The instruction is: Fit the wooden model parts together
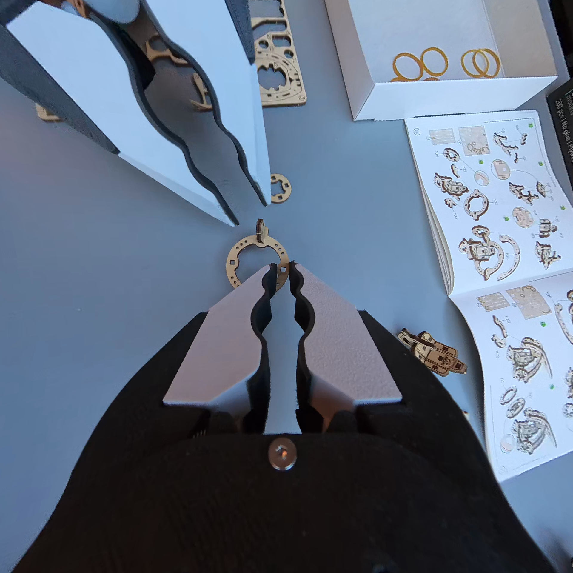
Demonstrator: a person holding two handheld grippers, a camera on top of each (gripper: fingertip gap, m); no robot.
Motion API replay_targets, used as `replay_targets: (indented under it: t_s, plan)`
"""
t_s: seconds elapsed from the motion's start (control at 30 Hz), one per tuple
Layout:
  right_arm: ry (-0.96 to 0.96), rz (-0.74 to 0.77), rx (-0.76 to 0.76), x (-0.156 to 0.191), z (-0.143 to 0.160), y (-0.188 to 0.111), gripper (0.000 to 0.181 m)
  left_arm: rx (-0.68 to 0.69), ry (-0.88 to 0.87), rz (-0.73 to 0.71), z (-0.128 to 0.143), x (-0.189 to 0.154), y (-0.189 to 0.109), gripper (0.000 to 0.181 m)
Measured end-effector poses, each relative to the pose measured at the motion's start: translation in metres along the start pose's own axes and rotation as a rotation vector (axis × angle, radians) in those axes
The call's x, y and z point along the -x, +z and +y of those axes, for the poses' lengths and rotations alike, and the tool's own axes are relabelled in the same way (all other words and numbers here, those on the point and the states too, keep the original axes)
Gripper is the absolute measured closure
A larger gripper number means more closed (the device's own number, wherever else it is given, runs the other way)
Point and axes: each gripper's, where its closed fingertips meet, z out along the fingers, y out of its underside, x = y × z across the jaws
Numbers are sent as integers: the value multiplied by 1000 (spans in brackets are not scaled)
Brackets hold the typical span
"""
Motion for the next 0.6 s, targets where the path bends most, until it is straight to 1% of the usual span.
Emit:
replay_targets:
  t_s: [0.03,0.2,0.33,0.4,0.53,0.6]
  plan:
    - [-19,11,15,0,1,0,175,2,13,2,0,-1,0,164]
    - [-84,33,51,4,2,2,175,-15,61,31,-2,-10,2,169]
    - [-132,47,78,7,5,5,175,5,104,-25,0,-5,6,171]
    - [-146,48,85,9,5,6,175,5,98,-2,0,-9,7,171]
    - [-150,35,92,12,4,6,175,22,150,18,3,-15,9,175]
    - [-152,30,97,13,4,6,175,24,139,28,4,-15,9,175]
